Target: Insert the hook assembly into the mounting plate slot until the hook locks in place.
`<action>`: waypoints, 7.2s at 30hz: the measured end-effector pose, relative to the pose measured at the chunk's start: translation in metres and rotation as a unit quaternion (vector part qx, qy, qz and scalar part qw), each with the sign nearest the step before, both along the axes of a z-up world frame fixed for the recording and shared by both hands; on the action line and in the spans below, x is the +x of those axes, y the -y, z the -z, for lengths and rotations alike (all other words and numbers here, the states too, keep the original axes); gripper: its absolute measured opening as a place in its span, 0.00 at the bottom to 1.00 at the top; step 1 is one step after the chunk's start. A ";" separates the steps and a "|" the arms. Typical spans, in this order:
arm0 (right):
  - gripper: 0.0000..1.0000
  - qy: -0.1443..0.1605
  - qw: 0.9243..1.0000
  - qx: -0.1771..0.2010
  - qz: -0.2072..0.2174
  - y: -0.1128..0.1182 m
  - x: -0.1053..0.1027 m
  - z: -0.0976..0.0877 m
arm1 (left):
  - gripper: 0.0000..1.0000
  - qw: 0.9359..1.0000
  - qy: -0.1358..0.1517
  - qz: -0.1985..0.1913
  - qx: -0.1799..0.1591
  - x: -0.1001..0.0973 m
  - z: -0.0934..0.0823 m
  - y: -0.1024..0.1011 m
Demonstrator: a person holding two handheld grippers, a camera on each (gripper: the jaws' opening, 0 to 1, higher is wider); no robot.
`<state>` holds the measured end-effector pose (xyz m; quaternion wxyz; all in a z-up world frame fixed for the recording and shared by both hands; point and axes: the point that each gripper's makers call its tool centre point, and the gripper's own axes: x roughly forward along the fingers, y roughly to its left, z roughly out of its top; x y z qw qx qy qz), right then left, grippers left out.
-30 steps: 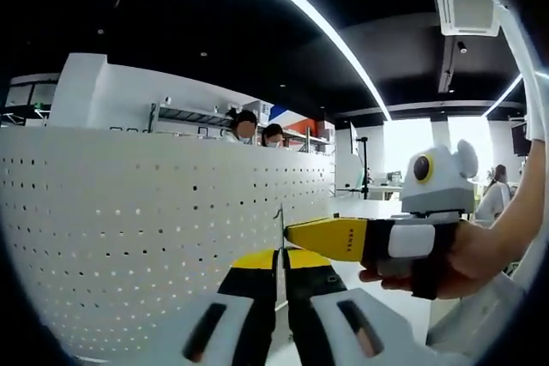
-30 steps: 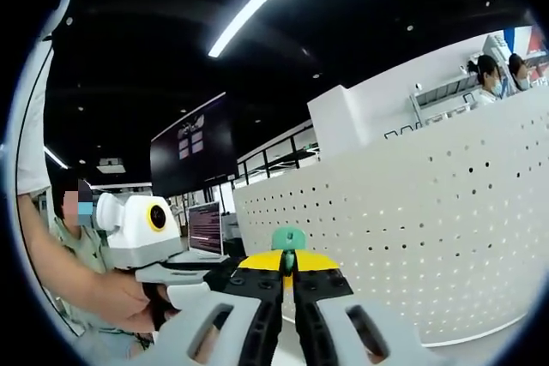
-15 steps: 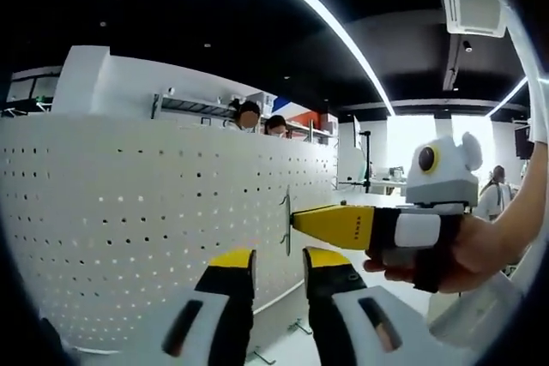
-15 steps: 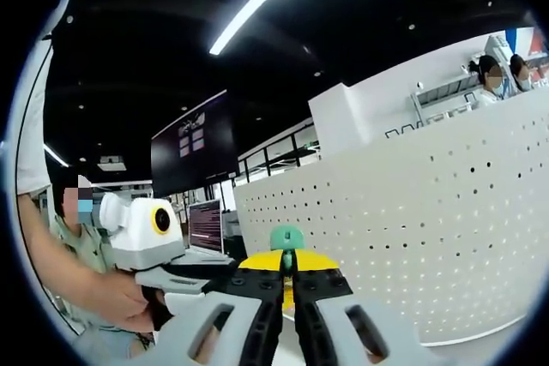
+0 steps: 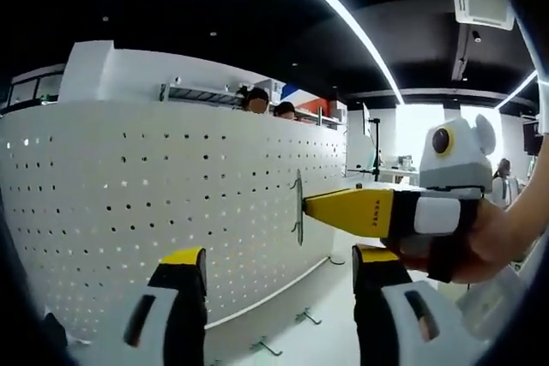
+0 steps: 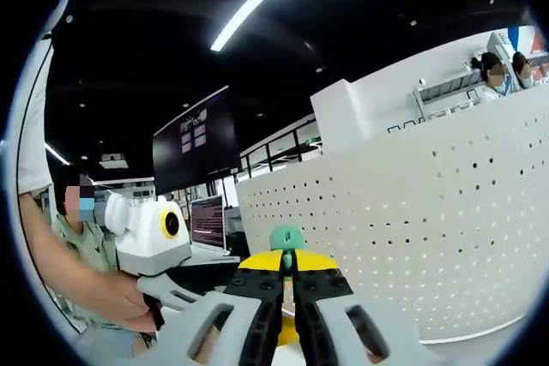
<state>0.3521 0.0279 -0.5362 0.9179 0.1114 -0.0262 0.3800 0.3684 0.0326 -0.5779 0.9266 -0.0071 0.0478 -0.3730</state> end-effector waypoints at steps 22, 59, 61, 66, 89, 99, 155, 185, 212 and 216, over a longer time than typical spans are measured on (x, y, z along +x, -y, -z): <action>0.00 0.025 0.994 -0.080 0.070 0.018 0.022 -0.017 | 0.68 1.000 0.003 -0.021 0.003 -0.008 0.000 -0.019; 0.01 0.046 0.975 -0.122 0.179 0.043 0.077 -0.038 | 0.66 0.993 0.026 -0.104 0.040 -0.045 0.024 -0.067; 0.01 0.048 0.974 -0.122 0.183 0.043 0.081 -0.040 | 0.66 0.993 0.023 -0.109 0.044 -0.050 0.027 -0.070; 0.01 0.050 0.973 -0.115 0.195 0.046 0.091 -0.047 | 0.66 0.993 0.013 -0.114 0.038 -0.060 0.034 -0.077; 0.01 0.050 0.968 -0.097 0.227 0.038 0.121 -0.052 | 0.69 0.994 -0.004 -0.106 0.038 -0.079 0.049 -0.084; 0.01 0.060 0.965 -0.102 0.235 0.032 0.132 -0.050 | 0.68 0.994 -0.011 -0.105 0.034 -0.079 0.054 -0.082; 0.16 -0.006 0.955 -0.078 0.287 0.024 0.145 -0.028 | 0.65 0.992 -0.037 -0.116 0.024 -0.078 0.073 -0.090; 0.35 -0.004 0.980 -0.047 0.194 0.028 0.128 -0.035 | 0.67 0.991 -0.028 -0.126 0.029 -0.076 0.071 -0.095; 0.39 0.013 0.992 -0.064 0.104 0.039 0.091 -0.009 | 0.66 0.993 -0.020 -0.115 0.035 -0.076 0.065 -0.090; 0.41 0.022 0.992 -0.074 0.097 0.044 0.083 -0.006 | 0.67 0.993 -0.017 -0.114 0.034 -0.074 0.065 -0.089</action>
